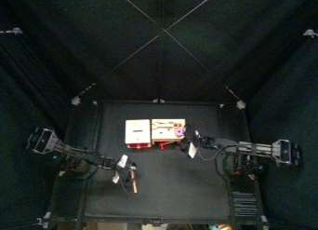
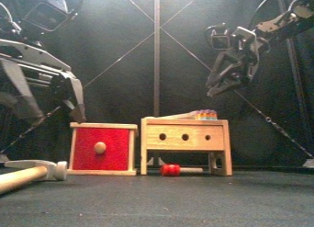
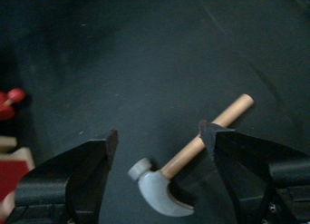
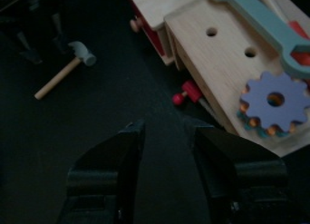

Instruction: Grab hammer

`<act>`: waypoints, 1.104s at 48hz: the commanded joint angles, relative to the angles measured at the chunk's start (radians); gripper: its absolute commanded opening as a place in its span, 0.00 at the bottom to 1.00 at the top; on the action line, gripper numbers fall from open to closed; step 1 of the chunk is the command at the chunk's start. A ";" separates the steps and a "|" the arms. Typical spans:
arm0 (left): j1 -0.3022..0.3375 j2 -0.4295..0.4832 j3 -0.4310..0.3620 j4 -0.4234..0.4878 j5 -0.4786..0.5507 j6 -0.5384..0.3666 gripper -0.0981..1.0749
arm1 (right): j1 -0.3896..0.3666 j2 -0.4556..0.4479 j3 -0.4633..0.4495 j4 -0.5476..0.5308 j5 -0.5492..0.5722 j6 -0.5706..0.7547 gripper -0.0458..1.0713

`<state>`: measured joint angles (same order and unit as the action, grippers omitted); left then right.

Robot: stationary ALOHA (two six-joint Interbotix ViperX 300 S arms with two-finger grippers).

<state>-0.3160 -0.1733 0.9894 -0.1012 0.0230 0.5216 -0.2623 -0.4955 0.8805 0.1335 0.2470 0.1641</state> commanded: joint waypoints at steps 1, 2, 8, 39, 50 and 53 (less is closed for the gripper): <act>-0.037 0.064 -0.080 0.032 0.115 -0.003 0.95 | 0.002 -0.017 -0.008 -0.026 -0.009 0.028 0.74; -0.040 0.075 -0.091 0.035 0.141 -0.003 0.95 | 0.003 -0.017 -0.008 -0.038 -0.009 0.037 0.74; -0.044 0.137 -0.147 0.038 0.256 -0.005 0.95 | 0.005 -0.017 -0.012 -0.071 -0.009 0.055 0.74; -0.008 0.227 -0.193 0.126 0.242 0.000 0.54 | 0.011 -0.008 0.005 -0.081 -0.008 0.055 0.74; 0.008 0.189 -0.218 0.126 0.238 -0.006 0.48 | 0.011 -0.008 0.014 -0.081 -0.009 0.055 0.74; 0.012 0.166 -0.222 0.126 0.238 -0.005 0.48 | 0.012 -0.008 0.015 -0.081 -0.009 0.055 0.74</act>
<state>-0.3160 0.0368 0.7915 0.0215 0.2654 0.5185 -0.2531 -0.4955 0.9035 0.0522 0.2454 0.2178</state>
